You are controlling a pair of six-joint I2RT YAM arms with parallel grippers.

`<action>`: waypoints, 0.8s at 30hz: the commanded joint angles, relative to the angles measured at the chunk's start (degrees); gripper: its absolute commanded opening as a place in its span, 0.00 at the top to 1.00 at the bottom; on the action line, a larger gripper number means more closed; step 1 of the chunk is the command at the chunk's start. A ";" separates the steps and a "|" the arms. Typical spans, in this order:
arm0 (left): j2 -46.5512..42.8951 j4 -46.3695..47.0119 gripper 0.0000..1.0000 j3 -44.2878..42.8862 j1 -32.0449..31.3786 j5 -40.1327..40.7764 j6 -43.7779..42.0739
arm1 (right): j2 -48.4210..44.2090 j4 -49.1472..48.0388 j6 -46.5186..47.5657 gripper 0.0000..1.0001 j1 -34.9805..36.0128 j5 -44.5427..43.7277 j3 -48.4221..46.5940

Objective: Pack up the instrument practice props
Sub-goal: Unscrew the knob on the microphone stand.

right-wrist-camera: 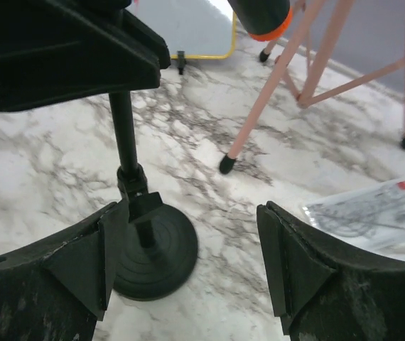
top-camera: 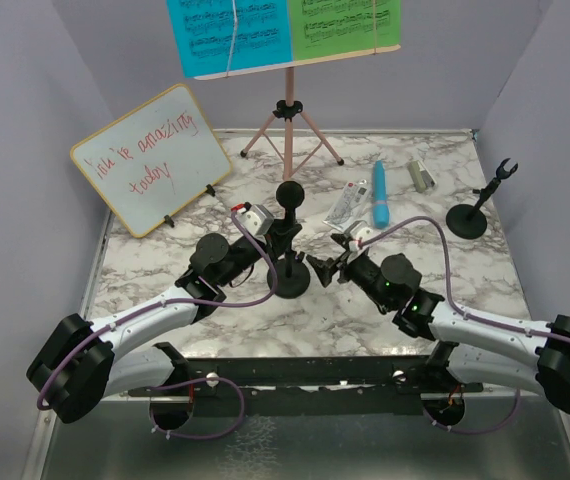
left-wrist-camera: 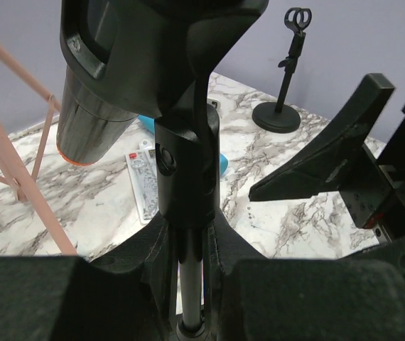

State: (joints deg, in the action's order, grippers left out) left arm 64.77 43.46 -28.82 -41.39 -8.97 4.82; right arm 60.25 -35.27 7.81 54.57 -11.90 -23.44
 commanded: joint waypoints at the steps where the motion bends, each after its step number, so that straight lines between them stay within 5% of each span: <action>1: 1.33 -7.24 1.00 0.25 0.08 0.54 -1.09 | 0.40 -0.05 -21.77 0.21 -4.74 14.60 1.31; 12: 1.16 -7.25 1.00 0.17 0.14 0.02 -0.93 | 12.34 -10.27 -40.56 0.30 -17.54 33.15 0.12; 24: 0.72 -7.25 1.00 0.08 0.10 -0.38 -0.87 | 20.51 -20.40 -44.11 0.41 -19.55 43.27 -1.90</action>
State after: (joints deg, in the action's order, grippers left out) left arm 64.77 43.42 -28.84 -41.39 -9.13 4.82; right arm 78.91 -50.22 -33.98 35.90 26.46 -23.42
